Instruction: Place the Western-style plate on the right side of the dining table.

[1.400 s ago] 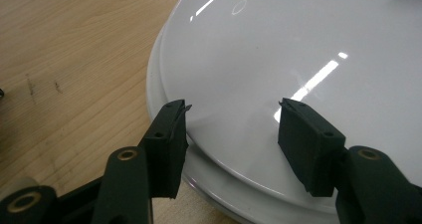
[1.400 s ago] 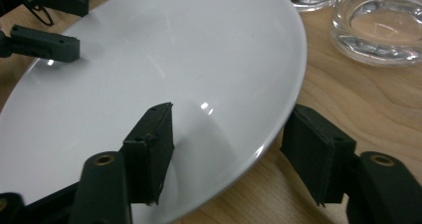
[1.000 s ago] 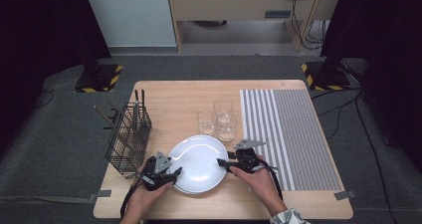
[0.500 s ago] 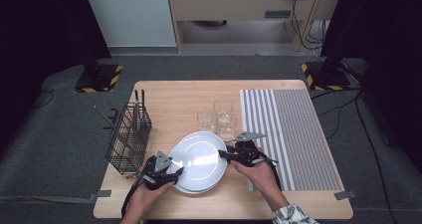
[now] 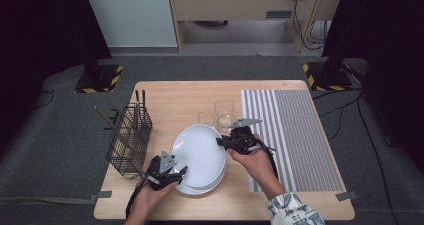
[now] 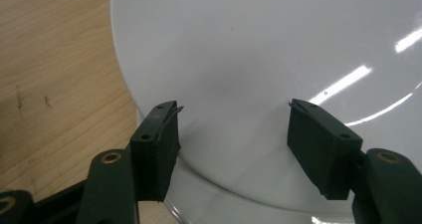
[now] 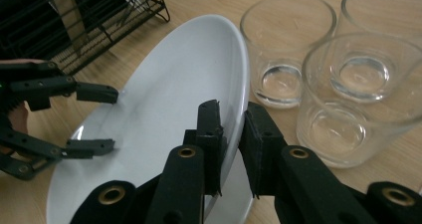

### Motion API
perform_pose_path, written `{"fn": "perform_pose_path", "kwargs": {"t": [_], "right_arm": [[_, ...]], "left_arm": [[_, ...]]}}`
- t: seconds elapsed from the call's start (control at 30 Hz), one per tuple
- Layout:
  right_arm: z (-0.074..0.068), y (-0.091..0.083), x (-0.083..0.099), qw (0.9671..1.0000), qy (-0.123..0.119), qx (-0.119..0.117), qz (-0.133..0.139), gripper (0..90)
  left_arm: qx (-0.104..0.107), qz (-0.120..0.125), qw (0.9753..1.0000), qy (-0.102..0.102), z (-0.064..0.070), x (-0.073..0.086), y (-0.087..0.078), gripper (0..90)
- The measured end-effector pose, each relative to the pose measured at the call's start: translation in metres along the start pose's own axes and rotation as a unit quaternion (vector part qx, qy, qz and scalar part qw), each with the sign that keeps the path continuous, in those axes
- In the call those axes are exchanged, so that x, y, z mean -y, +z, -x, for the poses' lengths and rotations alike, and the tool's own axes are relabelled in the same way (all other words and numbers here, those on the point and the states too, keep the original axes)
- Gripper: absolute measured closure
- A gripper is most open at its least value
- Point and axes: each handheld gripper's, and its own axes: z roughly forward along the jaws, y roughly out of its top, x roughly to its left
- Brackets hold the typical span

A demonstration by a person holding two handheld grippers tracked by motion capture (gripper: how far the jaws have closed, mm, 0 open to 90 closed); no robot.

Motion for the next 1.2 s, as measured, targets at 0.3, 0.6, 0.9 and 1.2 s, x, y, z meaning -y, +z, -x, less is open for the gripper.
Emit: {"fn": "perform_pose_path", "kwargs": {"t": [0.3,0.6,0.9,1.2], "right_arm": [[-0.014,-0.003,-0.03,0.9999,-0.007,0.002,0.013,85.2],[-0.025,-0.005,-0.056,0.9985,-0.049,0.02,0.014,87.3],[-0.031,-0.011,-0.07,0.9946,-0.091,0.05,0.002,87.2],[-0.029,-0.012,-0.073,0.9963,-0.08,0.032,-0.006,86.3]], "left_arm": [[-0.001,0.011,0.9999,0.01,0.0,-0.006,0.004,32.3],[0.007,0.012,0.9999,0.004,0.011,-0.012,0.016,27.0],[0.005,0.019,0.9998,0.009,0.018,-0.017,0.026,26.3],[0.013,0.022,0.9997,-0.004,0.017,-0.017,0.026,28.1]]}}
